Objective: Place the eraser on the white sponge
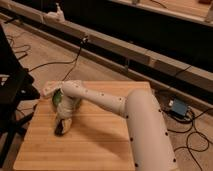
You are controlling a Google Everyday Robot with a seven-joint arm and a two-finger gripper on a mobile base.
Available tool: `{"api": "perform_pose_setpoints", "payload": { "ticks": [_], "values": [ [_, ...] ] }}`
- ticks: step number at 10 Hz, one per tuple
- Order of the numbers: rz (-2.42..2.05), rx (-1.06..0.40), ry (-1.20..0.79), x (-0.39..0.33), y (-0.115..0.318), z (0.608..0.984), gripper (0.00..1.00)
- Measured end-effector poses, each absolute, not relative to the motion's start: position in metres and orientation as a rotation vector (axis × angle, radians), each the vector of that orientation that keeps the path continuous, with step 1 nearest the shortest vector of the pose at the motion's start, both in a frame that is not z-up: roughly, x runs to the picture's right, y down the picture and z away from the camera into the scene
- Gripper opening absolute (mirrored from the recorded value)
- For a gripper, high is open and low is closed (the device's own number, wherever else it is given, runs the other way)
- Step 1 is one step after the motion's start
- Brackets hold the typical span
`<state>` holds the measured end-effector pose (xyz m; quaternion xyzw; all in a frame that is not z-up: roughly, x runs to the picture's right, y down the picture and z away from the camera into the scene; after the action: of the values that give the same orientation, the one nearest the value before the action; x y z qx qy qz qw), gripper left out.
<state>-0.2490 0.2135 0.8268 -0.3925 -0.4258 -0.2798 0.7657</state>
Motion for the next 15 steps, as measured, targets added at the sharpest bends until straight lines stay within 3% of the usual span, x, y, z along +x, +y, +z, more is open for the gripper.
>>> {"api": "perform_pose_setpoints", "payload": {
  "ticks": [2,7,12,15],
  "values": [
    [-0.524,-0.83,-0.932,-0.24,0.203,0.816,0.0],
    [-0.272,-0.818,-0.856,-0.185,0.193,0.79,0.0],
    [0.157,-0.694,-0.542,-0.059,0.162,0.781,0.0],
    [0.283,-0.61,-0.48,-0.012,0.144,0.764,0.0]
  ]
}}
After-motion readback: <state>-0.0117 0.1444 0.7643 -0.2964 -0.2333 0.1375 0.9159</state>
